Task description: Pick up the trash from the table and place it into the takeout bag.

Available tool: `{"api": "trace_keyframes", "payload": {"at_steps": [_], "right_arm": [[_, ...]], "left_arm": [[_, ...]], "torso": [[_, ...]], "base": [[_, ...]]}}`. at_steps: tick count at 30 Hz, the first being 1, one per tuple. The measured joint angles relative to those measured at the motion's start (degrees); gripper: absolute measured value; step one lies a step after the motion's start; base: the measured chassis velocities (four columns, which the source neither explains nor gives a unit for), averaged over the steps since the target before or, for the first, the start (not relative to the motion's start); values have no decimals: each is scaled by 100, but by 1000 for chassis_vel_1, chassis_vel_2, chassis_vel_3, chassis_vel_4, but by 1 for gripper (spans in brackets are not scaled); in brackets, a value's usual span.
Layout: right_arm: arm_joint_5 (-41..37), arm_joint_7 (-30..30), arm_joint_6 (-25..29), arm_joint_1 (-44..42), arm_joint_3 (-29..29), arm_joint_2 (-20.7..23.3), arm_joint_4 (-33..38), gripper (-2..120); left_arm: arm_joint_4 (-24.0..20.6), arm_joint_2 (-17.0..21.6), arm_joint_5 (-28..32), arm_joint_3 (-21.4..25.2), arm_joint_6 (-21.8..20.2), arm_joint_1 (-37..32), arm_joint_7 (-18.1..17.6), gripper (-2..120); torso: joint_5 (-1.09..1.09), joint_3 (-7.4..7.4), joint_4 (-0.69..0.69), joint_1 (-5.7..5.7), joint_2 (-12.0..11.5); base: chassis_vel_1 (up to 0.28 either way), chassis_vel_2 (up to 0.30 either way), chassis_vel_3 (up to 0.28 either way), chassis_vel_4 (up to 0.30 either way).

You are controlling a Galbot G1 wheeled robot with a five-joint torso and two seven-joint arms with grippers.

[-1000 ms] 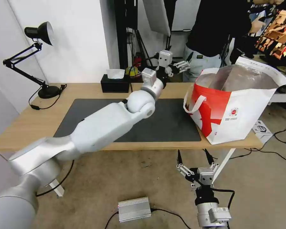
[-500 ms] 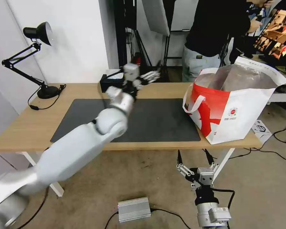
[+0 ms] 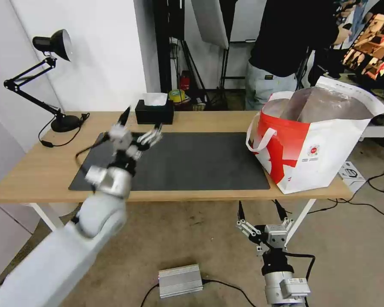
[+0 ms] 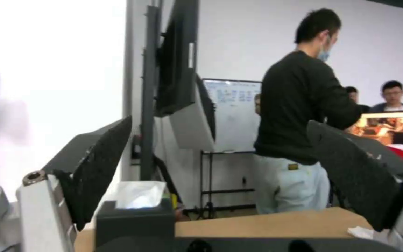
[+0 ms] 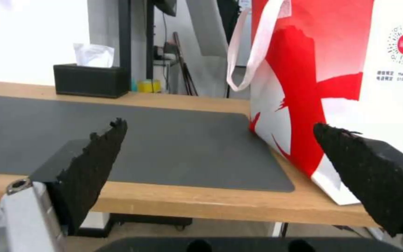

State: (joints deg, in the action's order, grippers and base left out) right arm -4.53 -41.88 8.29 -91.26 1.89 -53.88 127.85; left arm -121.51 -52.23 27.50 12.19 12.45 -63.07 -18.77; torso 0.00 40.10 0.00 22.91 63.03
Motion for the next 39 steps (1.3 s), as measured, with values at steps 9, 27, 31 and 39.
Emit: {"api": "trace_keyframes", "payload": {"at_steps": [9,27,31,39], "right_arm": [[0,0,0,0,0,0,0,100],[0,0,0,0,0,0,0,100],[0,0,0,0,0,0,0,100],[0,0,0,0,0,0,0,100]], "left_arm": [[-558,-950,-640,1038,392,-1726,424,100],[-791,-2071,-1731,1580,1303,-3360,678,100],[-499,-2711,-2349,1354,1675,-3802,665,100],[-84,-3334,-2862,1051,1946,-4287,489,100]], "torso": [[0,0,1,0,0],[1,0,0,1,0],[1,1,0,1,0],[2,1,0,1,0]], "base": [[0,0,0,0],[0,0,0,0],[0,0,0,0],[0,0,0,0]]}}
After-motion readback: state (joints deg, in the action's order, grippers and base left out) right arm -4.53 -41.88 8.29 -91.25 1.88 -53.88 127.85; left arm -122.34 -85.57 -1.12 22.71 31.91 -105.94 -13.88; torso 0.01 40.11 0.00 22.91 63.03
